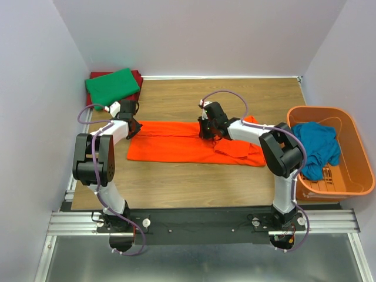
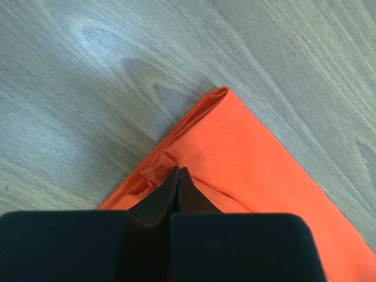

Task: Fold and stack the t-shirts
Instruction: Fold the other side of the tshirt into a rectangle

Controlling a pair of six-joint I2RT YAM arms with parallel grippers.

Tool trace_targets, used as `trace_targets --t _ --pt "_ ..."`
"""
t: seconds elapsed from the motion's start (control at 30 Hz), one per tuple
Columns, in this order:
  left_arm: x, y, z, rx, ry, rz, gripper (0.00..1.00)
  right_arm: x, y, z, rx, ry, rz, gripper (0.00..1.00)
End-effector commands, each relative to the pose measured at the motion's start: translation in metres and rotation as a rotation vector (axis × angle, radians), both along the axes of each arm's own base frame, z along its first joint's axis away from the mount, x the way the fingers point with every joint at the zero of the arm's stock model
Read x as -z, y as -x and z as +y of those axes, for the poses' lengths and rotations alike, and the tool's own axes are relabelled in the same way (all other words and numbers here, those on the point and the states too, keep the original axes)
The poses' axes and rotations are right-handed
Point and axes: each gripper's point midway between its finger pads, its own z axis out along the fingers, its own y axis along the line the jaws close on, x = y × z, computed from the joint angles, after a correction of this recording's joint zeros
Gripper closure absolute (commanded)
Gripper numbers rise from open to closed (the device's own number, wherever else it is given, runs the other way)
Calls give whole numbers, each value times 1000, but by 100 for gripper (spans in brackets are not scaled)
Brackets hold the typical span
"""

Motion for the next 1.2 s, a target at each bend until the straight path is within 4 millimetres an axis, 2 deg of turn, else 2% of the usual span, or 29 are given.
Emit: trace_targets --t 0.0,0.3,0.53,0.7,0.83,0.97,1.0,1.1,1.17 --pt "-3 -2 10 -25 -22 -16 100 -22 -1 -2 23 -9 -63 86" --pt "-25 -10 16 -22 -17 -71 100 -35 3 -7 42 -29 -95 86" --pt "-45 -17 14 -1 -14 -126 100 -27 8 -10 48 -30 -81 86" --pt "-49 -15 12 9 -9 -136 100 -25 13 -11 46 -44 -72 86" --pt "-42 -8 15 -14 -12 -106 100 -22 15 -10 44 -50 -62 86" --pt "-35 -1 18 -36 -16 -77 80 -22 17 -8 35 -57 -54 83" --pt "-31 1 19 -43 -21 -65 77 -19 17 -7 33 -55 -49 79" --pt "-26 4 20 -54 -19 -54 69 -20 14 -3 24 -66 -48 75" --pt "-23 5 20 -55 -19 -45 68 -20 14 -1 20 -71 -44 75"
